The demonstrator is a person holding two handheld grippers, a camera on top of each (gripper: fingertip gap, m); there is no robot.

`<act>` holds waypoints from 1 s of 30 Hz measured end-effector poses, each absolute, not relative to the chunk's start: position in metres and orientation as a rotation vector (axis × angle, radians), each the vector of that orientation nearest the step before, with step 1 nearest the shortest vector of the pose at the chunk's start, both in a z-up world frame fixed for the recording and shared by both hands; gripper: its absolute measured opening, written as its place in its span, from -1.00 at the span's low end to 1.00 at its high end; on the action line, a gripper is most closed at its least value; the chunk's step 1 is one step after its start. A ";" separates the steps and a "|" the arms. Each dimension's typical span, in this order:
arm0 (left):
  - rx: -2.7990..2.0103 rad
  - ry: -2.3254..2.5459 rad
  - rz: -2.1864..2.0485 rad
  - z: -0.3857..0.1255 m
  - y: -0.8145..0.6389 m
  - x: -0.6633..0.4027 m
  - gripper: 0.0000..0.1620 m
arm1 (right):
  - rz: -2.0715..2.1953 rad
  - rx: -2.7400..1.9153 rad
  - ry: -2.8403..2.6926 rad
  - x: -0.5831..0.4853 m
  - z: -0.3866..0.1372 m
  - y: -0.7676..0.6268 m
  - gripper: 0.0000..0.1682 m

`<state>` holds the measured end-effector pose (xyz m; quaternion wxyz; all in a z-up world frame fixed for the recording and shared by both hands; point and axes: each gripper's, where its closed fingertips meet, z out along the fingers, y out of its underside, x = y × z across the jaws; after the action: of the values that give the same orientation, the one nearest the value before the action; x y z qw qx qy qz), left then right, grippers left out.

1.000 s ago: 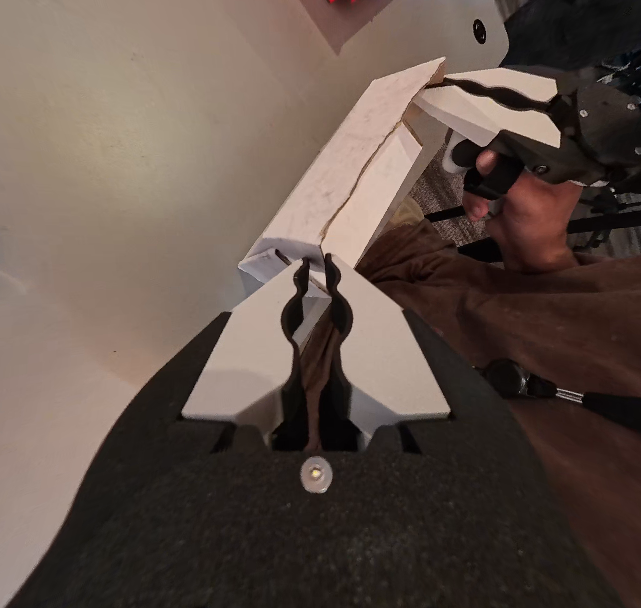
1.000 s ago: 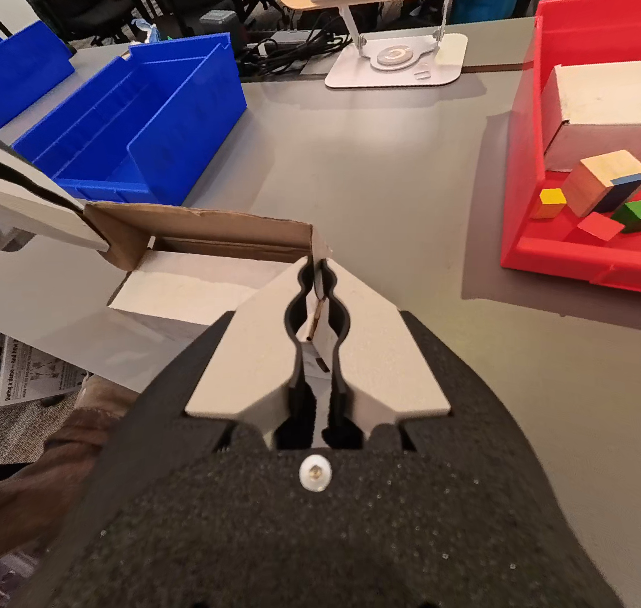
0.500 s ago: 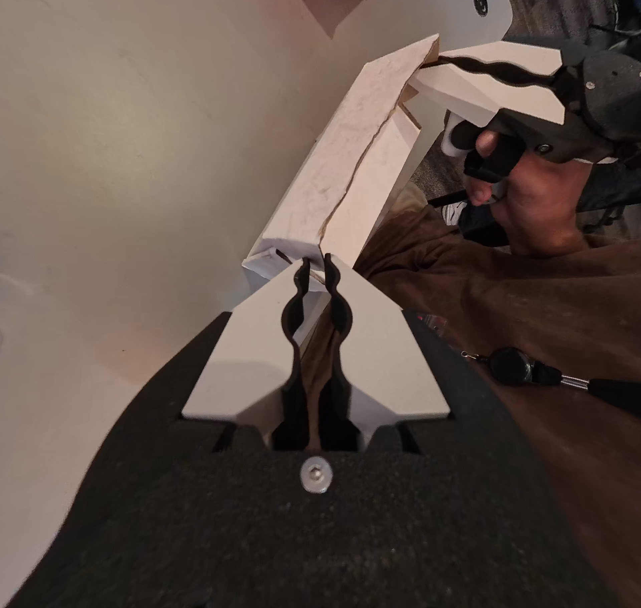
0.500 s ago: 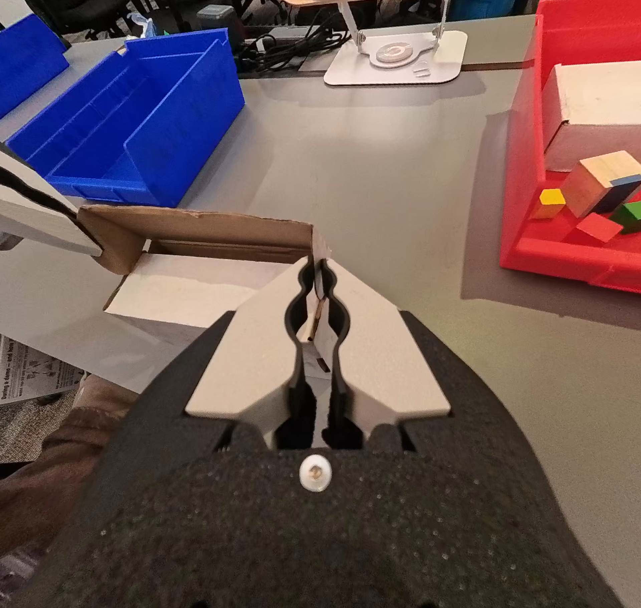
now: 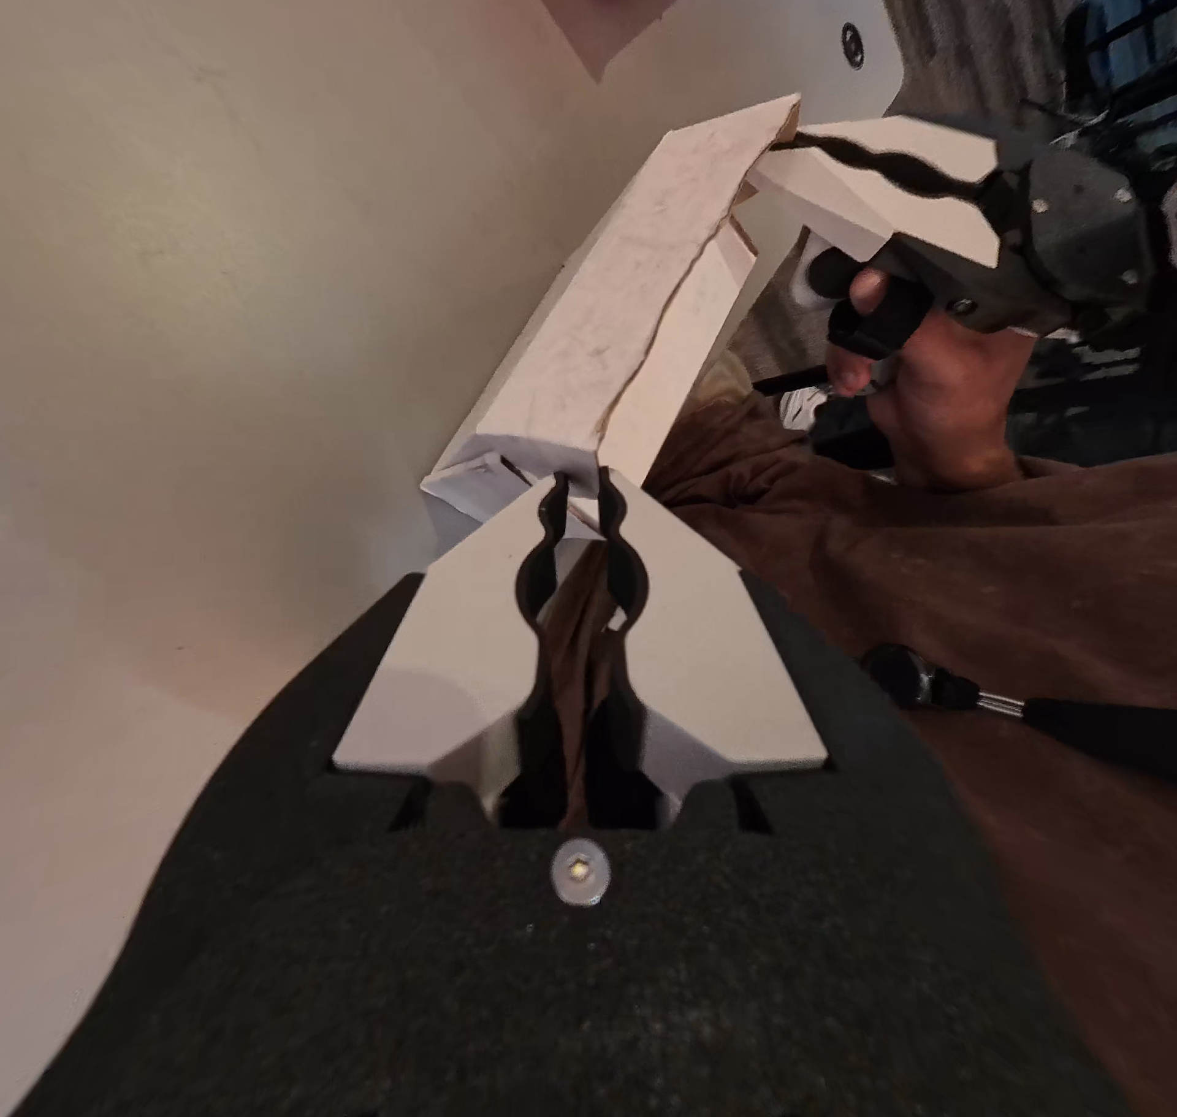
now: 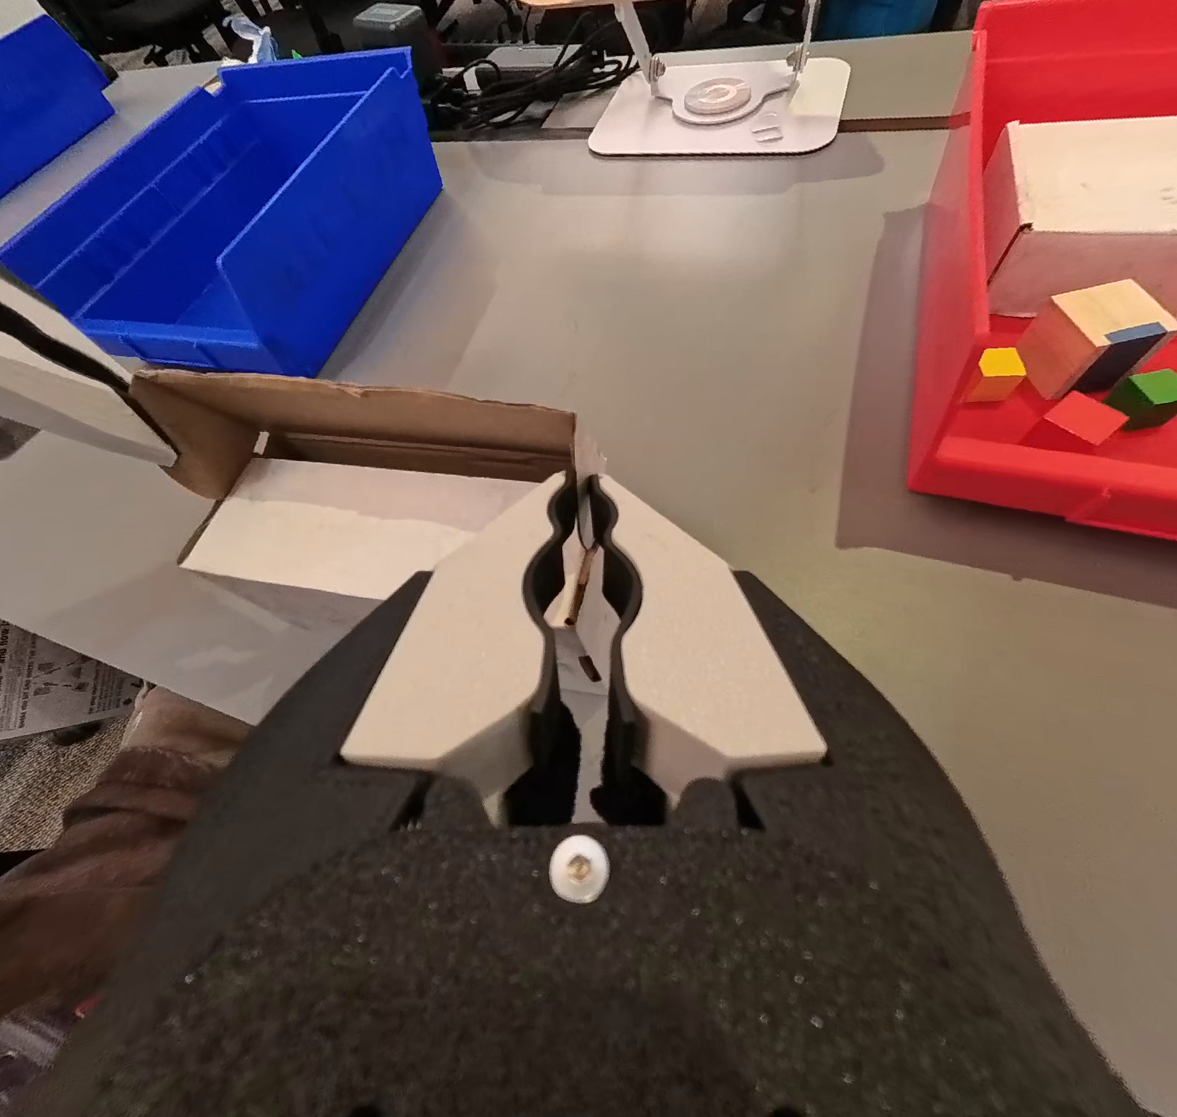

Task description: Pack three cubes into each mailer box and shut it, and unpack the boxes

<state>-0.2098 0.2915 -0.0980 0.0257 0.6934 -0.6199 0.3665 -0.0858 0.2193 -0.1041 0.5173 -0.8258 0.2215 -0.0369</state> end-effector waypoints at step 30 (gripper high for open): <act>1.817 -2.578 1.554 -0.150 0.271 -0.196 0.42 | 0.433 -1.987 -0.351 -0.114 -0.143 0.206 0.32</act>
<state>-0.1964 0.2706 -0.1500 -0.1859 0.5077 -0.7205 0.4342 -0.1136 0.2061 -0.1432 0.5133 -0.8263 -0.1460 0.1802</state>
